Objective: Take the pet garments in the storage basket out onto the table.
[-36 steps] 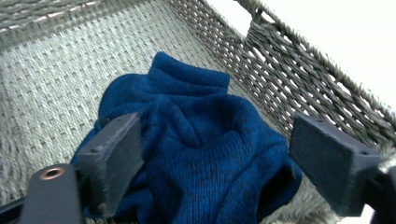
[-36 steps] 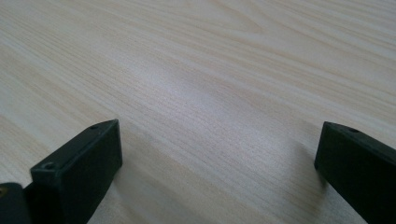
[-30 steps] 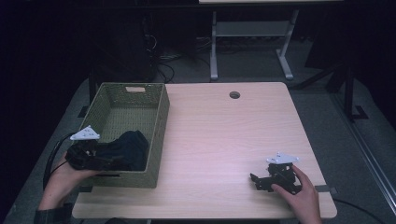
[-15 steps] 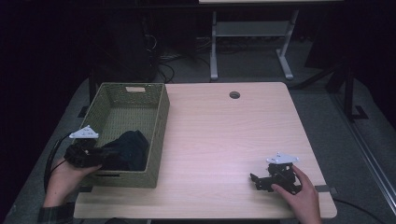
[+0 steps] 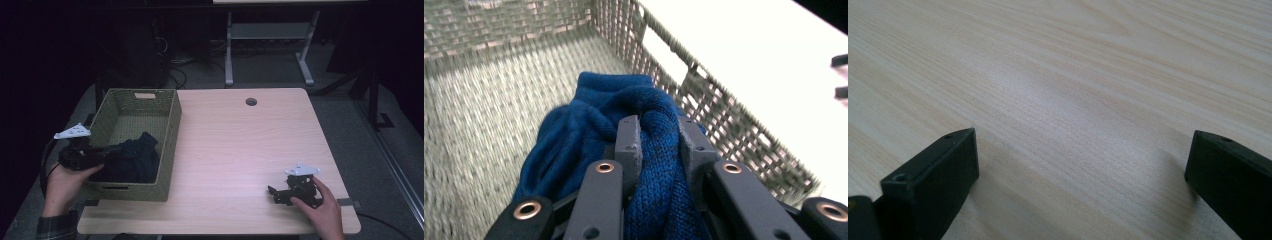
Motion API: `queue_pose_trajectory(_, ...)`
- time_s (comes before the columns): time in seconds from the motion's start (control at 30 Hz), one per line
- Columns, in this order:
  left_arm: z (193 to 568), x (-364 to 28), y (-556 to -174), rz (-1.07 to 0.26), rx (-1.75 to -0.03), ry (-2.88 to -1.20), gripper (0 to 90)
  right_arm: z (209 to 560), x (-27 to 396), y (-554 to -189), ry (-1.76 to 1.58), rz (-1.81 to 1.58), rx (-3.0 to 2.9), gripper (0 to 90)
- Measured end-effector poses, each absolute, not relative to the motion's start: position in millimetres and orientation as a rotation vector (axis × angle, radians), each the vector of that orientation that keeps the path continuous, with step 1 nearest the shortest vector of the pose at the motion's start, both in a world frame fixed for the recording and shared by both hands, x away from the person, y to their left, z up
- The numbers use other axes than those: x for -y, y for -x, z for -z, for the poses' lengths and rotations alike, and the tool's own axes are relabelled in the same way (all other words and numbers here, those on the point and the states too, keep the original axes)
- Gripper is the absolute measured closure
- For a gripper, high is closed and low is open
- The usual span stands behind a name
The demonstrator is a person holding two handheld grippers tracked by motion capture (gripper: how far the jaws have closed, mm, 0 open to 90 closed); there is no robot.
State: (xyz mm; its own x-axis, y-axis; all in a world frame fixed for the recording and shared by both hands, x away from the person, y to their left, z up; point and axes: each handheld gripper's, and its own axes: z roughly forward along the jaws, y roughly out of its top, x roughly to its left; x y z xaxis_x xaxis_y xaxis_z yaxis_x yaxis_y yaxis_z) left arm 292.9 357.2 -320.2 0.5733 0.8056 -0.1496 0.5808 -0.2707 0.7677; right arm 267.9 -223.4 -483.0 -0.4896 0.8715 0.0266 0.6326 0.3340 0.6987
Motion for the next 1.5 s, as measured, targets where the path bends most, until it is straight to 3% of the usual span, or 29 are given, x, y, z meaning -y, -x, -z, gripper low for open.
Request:
queue_pose_trajectory(1.07,257,-340,-324,-0.407,-0.970,-1.751,74.9,483,223,-268,-1.336,-0.939,-2.249,0.4)
queue_pose_trajectory(1.5,227,-312,-339,-0.406,-0.881,-1.744,75.0,483,223,-268,-1.337,-0.939,-2.249,0.4)
